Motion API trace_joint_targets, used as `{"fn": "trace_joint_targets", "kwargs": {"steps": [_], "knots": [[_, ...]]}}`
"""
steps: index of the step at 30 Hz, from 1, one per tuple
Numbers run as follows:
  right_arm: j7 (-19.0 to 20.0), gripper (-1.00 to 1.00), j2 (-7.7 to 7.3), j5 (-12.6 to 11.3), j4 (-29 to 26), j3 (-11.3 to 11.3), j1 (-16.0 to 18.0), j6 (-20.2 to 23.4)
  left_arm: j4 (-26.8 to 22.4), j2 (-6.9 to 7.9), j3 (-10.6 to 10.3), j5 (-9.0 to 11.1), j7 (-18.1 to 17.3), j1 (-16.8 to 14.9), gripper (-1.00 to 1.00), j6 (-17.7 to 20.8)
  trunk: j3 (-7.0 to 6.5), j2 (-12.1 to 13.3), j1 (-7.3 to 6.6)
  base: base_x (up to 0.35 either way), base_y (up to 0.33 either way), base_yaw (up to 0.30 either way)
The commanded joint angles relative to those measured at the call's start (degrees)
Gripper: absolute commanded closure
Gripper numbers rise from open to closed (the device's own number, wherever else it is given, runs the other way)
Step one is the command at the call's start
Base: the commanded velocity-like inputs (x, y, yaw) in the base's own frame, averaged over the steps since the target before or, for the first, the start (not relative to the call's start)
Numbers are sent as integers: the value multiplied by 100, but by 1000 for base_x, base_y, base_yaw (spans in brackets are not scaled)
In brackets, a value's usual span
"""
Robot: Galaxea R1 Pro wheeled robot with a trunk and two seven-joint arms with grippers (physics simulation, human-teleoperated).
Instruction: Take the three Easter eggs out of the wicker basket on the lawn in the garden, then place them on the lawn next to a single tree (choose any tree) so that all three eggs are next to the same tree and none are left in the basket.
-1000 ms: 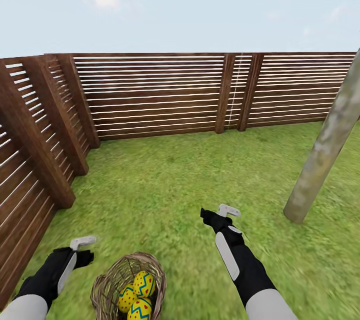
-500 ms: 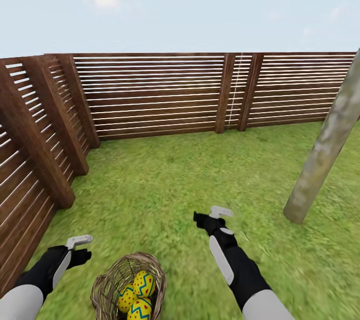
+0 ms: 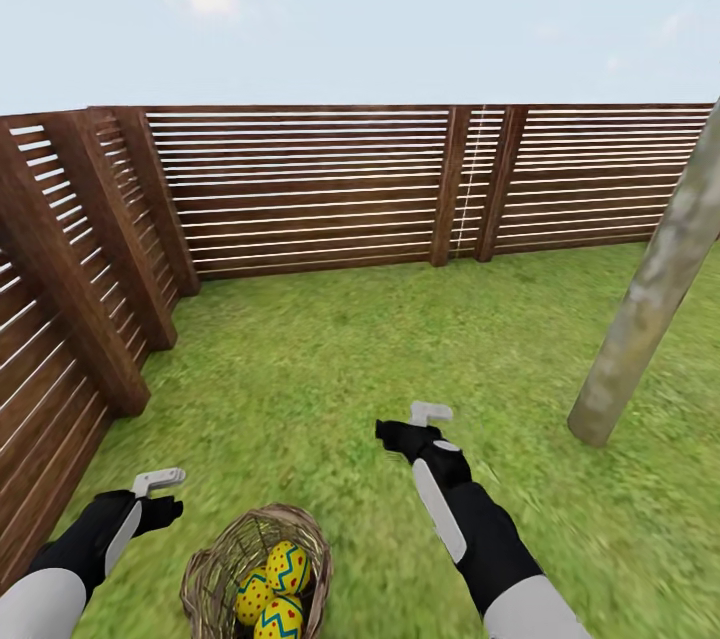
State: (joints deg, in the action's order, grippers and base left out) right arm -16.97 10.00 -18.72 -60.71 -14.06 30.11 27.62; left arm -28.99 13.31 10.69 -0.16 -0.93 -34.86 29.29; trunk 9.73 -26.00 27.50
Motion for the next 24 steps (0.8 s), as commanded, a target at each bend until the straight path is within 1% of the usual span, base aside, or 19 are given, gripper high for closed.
{"fn": "trace_joint_targets", "kwargs": {"steps": [1, 3, 5, 15, 23, 24], "knots": [[-50, -100, -6, -64, -165, -5, 5, 42, -10, -3, 21, -2, -11, -3, -100, 33, 13, -13, 4, 0, 0, 0], [-46, -100, -9, -72, -363, -6, 4, 73, -13, -7, 21, -2, -11, -3, -100, 31, 20, -13, 4, 0, 0, 0], [-45, -100, -6, -79, -444, -8, 4, 86, -16, -6, 21, 0, -12, -3, -100, 25, 33, -13, 4, 0, 0, 0], [-44, -100, -2, -80, -486, -15, 4, 95, -25, -18, 22, 19, -13, -3, -100, -86, 123, -13, 4, 0, 0, 0], [-44, -100, 0, -79, -469, -26, 4, 95, -27, -12, 30, 44, -21, -6, -100, -83, 55, 308, -172, 0, 0, 0], [-44, -100, 0, -79, -469, -26, 4, 95, -27, -12, 30, 44, -21, -7, -100, -83, 65, 308, -172, 0, 0, 0]]}}
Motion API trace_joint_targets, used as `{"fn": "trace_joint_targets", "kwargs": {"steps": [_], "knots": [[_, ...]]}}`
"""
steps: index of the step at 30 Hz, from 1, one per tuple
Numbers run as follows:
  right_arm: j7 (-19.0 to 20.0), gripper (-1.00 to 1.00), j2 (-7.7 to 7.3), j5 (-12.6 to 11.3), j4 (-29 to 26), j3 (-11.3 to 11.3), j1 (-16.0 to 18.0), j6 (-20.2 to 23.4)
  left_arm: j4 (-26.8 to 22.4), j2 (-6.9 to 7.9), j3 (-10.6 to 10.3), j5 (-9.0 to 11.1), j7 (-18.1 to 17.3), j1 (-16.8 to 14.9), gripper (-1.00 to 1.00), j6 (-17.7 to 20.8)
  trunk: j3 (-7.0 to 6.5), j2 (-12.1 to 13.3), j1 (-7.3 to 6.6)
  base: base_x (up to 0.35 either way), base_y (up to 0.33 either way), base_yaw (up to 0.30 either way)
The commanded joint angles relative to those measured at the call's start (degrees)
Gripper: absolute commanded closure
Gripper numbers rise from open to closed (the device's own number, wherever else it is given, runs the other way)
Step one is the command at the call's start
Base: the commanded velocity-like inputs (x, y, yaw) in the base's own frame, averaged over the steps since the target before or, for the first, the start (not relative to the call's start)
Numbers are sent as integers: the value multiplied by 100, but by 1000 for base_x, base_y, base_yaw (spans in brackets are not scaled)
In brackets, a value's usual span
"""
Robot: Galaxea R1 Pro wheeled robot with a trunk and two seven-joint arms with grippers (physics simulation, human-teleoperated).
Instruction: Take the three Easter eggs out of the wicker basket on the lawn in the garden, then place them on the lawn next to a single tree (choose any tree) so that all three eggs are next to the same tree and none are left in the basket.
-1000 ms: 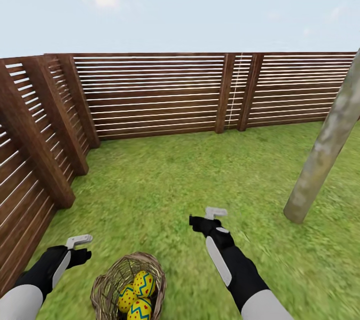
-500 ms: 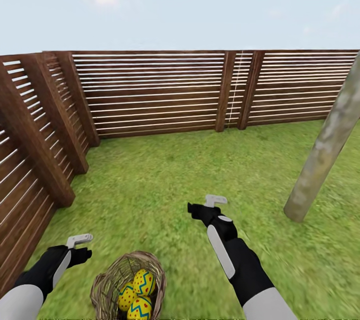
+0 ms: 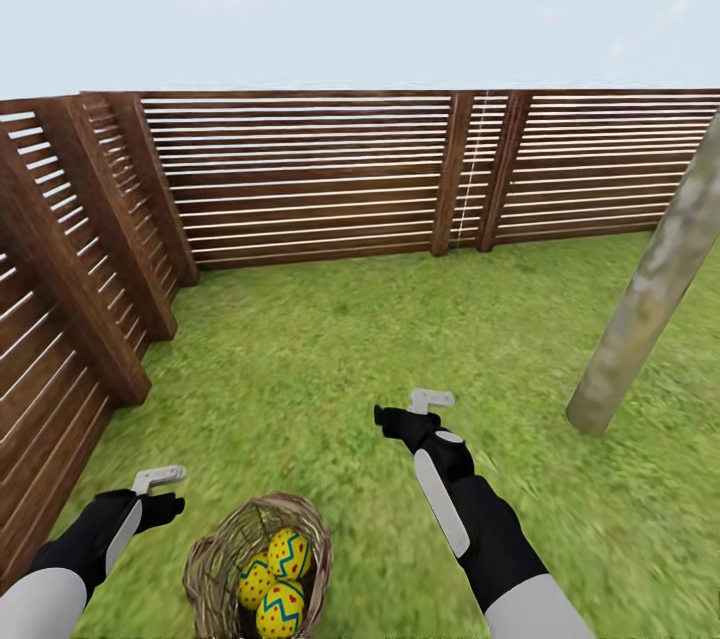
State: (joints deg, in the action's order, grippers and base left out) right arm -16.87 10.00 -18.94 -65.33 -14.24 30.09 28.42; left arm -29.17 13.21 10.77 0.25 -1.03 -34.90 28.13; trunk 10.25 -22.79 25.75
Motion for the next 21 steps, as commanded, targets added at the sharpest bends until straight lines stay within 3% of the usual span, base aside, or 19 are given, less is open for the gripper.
{"fn": "trace_joint_targets", "kwargs": {"steps": [1, 17, 21], "knots": [[-54, -100, 0, -57, -4, -8, 5, 15, -10, -2, 21, 4, -11, -4, -100, 34, 22, -13, 3, 0, 0, 0], [-59, -100, 0, -66, 131, -209, 5, 15, -10, -10, 24, 3, 2, 0, -100, 1, 173, -13, 3, 0, 0, 0], [-62, -100, 0, -62, 215, -210, 5, 15, -10, -11, -2, 2, -3, 0, -100, -233, 211, -13, 3, 0, 0, 0]]}}
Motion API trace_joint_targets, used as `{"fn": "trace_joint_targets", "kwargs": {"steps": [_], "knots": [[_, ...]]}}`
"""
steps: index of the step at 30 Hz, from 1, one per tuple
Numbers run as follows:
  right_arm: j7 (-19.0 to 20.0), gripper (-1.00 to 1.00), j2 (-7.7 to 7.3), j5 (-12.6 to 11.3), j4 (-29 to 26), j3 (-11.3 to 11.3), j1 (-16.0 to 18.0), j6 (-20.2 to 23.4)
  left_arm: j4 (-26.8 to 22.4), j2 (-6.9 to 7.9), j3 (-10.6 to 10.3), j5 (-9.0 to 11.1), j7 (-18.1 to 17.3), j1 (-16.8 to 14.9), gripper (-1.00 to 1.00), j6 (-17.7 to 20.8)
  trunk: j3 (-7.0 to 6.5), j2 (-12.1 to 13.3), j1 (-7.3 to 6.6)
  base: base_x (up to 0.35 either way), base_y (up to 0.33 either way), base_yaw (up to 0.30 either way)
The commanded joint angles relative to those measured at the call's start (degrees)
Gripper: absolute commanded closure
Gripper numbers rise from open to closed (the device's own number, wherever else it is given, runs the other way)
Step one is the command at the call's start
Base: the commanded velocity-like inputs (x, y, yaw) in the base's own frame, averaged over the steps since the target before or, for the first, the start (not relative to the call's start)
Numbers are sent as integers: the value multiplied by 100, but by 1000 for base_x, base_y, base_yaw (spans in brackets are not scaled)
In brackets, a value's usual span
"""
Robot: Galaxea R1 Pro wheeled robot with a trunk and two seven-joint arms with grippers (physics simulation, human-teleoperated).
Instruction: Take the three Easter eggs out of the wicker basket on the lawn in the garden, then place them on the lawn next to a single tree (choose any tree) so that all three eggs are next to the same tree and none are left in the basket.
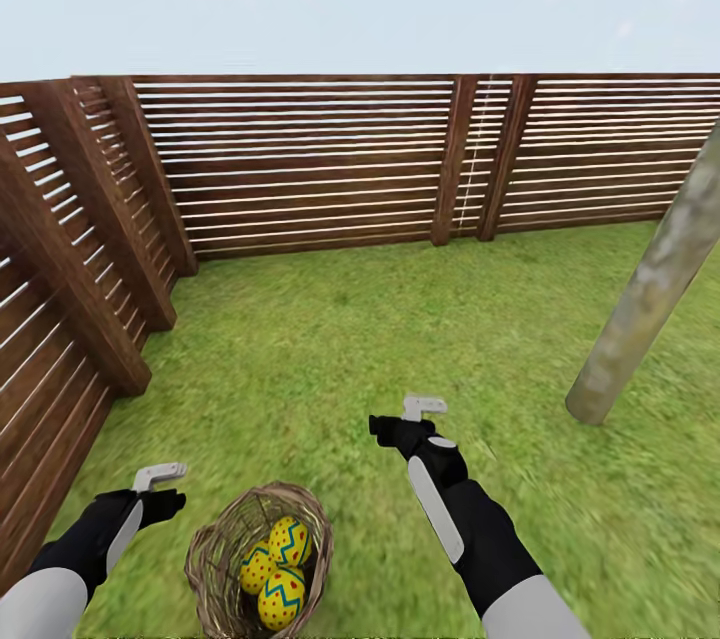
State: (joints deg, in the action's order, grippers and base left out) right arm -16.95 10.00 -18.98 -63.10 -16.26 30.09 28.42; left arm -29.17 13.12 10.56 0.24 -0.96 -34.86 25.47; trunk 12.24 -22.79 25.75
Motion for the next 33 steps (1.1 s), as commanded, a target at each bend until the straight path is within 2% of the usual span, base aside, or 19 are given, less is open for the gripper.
{"fn": "trace_joint_targets", "kwargs": {"steps": [1, 33], "knots": [[-54, -100, 0, -56, 4, -8, 5, 15, -10, -6, 15, 2, -10, -3, -100, -6, 21, -12, 3, 0, 0, 0], [-55, -100, 0, -51, 146, -88, 5, 15, -1, -48, 17, 2, -3, -5, -100, -92, 324, -12, 3, 51, 55, 0]]}}
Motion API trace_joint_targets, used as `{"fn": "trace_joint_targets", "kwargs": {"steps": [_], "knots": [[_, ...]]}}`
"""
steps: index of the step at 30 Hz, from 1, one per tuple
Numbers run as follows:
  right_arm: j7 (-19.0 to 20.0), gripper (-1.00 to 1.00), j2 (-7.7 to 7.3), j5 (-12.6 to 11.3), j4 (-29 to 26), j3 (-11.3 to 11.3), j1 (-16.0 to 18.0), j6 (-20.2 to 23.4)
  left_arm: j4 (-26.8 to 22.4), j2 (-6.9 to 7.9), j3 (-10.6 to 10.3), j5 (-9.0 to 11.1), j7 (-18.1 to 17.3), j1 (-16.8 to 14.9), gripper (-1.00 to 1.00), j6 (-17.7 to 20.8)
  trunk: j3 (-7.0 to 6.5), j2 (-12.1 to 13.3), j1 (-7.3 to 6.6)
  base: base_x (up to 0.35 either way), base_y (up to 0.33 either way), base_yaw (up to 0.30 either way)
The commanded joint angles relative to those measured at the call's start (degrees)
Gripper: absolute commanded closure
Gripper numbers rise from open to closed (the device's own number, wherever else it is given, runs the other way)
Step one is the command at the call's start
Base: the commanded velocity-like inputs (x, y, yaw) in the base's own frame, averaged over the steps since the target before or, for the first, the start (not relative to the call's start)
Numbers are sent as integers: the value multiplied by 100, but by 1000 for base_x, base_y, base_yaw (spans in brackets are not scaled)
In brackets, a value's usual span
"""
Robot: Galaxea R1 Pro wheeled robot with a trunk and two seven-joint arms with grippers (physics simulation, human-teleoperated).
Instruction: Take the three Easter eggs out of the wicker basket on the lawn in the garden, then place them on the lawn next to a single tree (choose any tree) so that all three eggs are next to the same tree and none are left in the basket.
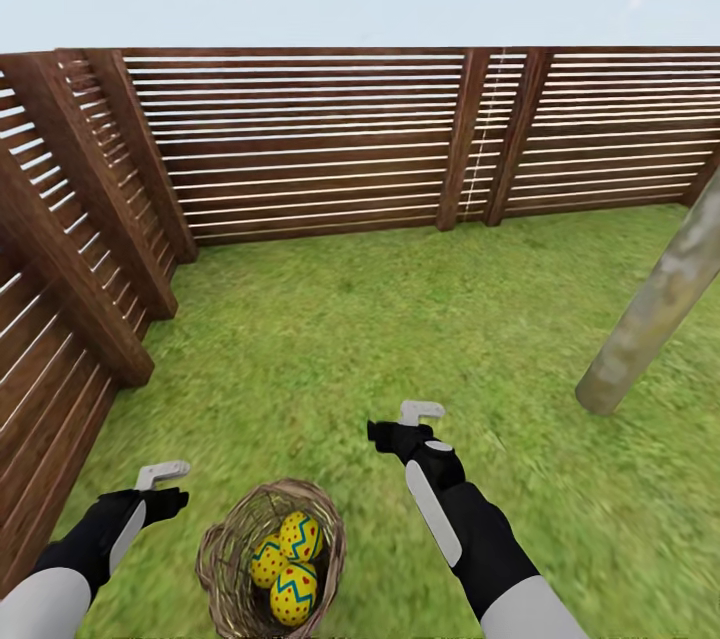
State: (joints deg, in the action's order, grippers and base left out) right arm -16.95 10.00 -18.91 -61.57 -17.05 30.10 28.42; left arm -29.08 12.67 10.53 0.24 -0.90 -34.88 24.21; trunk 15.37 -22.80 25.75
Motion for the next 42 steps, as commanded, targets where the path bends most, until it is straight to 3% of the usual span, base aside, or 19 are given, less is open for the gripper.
{"fn": "trace_joint_targets", "kwargs": {"steps": [1, 8, 13, 17, 29, 42], "knots": [[-52, -100, 0, -55, -6, -9, 5, 15, -10, -12, 21, 2, -8, -2, -100, 33, 21, -12, 3, 2, 1, 0], [-45, -100, 0, -51, -17, -39, 5, 19, 25, -19, 67, 32, -12, -7, -100, 42, 87, -12, 3, 0, 0, 0], [-48, -100, 0, -48, -59, -341, 5, 70, 102, -83, 93, 37, -9, -9, -100, 40, 134, -12, 3, 0, 0, 0], [-52, -100, 0, -43, -142, -431, 5, 398, 118, -162, 98, 37, -16, -10, -100, 33, 172, -12, 3, 0, 0, 0], [-54, -100, 0, -47, -479, -465, 5, 646, 107, -186, 99, 29, -339, -10, -100, 27, 285, -12, 3, 0, 0, 0], [-54, -100, 0, -59, -462, -473, 7, 646, 58, -195, 99, 29, -367, -10, -100, 23, 408, -12, 3, 0, 0, 0]]}}
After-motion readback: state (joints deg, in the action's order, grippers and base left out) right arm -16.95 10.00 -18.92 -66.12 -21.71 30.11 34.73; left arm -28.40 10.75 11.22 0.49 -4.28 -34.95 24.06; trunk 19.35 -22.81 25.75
